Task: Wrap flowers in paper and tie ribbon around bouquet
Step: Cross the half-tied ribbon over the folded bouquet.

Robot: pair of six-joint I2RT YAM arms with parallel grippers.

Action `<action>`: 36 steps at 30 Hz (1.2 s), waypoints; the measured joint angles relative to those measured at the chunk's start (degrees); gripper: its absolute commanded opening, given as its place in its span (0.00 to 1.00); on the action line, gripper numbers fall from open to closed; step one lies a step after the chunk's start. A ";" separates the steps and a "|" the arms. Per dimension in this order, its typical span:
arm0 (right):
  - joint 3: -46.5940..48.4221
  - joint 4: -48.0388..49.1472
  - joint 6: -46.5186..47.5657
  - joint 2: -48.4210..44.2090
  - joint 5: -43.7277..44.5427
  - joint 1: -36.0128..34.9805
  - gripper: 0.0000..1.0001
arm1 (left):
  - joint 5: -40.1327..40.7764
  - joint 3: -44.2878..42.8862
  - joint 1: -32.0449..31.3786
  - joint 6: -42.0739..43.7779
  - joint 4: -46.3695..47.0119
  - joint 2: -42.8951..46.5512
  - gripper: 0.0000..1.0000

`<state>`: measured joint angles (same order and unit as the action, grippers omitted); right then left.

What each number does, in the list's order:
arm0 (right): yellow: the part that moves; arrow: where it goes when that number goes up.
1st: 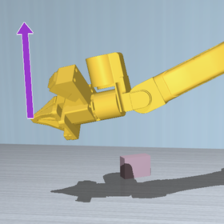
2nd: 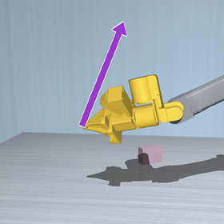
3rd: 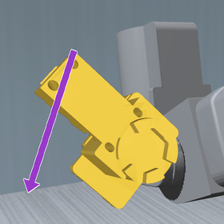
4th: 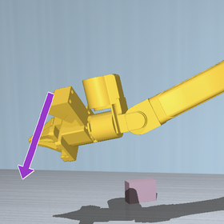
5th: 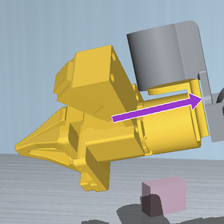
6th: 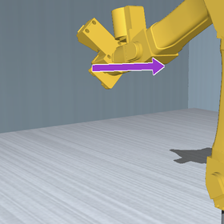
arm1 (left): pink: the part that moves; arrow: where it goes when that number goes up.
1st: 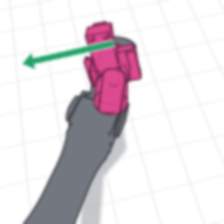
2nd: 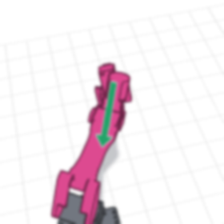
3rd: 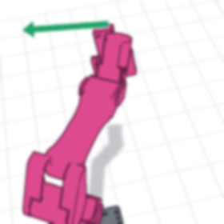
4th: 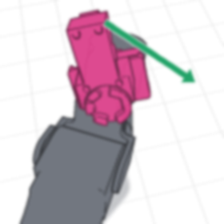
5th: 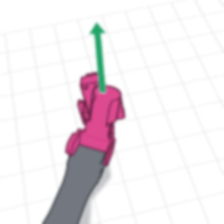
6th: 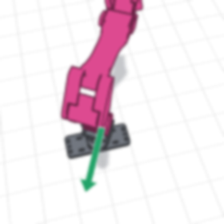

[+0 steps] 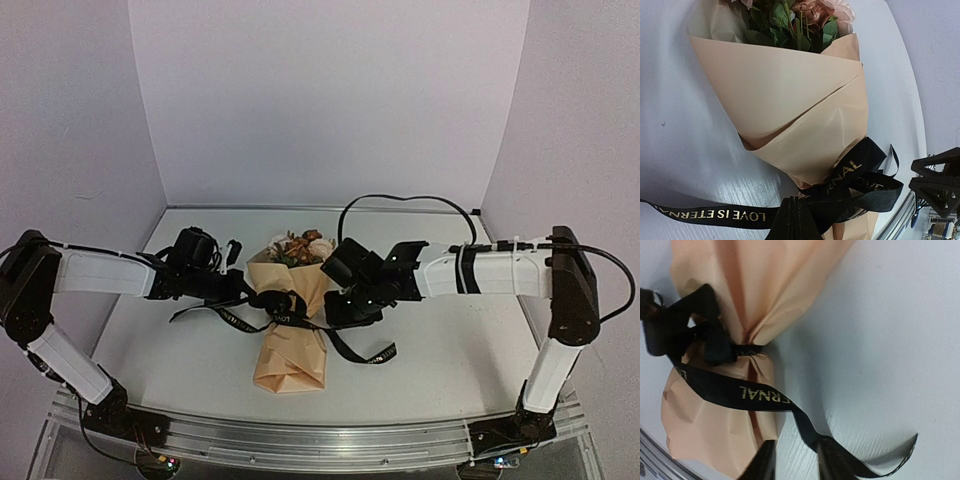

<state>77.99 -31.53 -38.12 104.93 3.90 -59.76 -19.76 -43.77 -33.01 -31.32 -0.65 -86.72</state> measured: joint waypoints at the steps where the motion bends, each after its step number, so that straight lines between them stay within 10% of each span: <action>1: 0.40 0.22 0.34 0.02 -0.35 -0.06 0.55 | 0.01 0.05 0.00 0.00 -0.39 0.27 0.00; 36: -3.77 11.09 12.57 7.53 -1.96 0.07 0.55 | 2.02 11.76 -0.04 -11.26 2.09 9.26 0.00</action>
<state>74.22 -20.44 -25.55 112.46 1.94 -59.69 -17.74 -32.01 -33.06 -42.59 1.44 -77.47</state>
